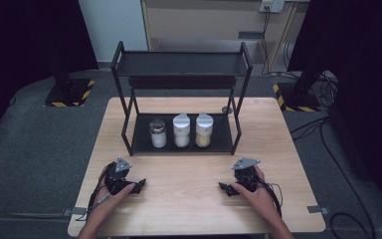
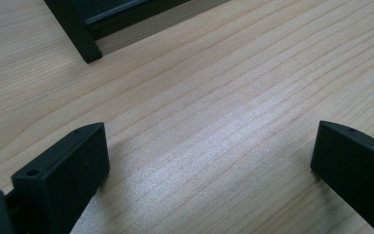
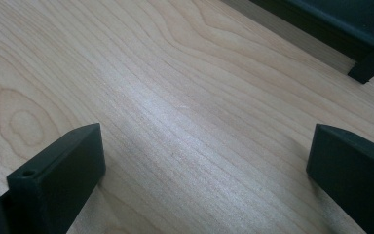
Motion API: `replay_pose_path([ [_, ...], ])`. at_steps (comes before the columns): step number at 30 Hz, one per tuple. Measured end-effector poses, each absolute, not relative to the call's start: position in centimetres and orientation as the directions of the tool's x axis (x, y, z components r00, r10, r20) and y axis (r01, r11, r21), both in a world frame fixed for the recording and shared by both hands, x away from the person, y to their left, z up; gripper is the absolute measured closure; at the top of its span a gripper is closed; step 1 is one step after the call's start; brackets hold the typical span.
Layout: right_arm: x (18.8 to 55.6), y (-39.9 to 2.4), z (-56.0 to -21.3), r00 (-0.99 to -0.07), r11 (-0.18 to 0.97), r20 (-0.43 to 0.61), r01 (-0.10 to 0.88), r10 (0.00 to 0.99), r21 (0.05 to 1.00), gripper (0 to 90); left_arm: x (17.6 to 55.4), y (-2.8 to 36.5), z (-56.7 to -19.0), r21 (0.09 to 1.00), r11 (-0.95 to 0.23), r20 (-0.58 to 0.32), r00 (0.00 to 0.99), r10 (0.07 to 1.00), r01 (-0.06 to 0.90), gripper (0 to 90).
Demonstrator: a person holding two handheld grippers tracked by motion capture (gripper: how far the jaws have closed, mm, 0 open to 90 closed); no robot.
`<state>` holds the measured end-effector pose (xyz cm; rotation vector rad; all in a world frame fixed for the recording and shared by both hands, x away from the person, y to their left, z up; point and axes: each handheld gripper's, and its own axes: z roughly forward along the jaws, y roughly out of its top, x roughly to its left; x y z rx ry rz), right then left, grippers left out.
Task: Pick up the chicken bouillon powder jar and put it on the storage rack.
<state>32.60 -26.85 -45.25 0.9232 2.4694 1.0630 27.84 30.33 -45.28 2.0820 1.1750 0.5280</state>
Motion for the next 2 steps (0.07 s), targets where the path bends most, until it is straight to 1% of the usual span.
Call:
replay_pose_path([
  [2, 32.58, -26.84, -45.26, -0.749, 0.52, -0.018, 0.442, 0.663, 0.731, 1.0, 27.84, 30.33, -45.27, 0.727, -0.361, 0.018, 0.51, 0.86, 0.584, 0.0],
])
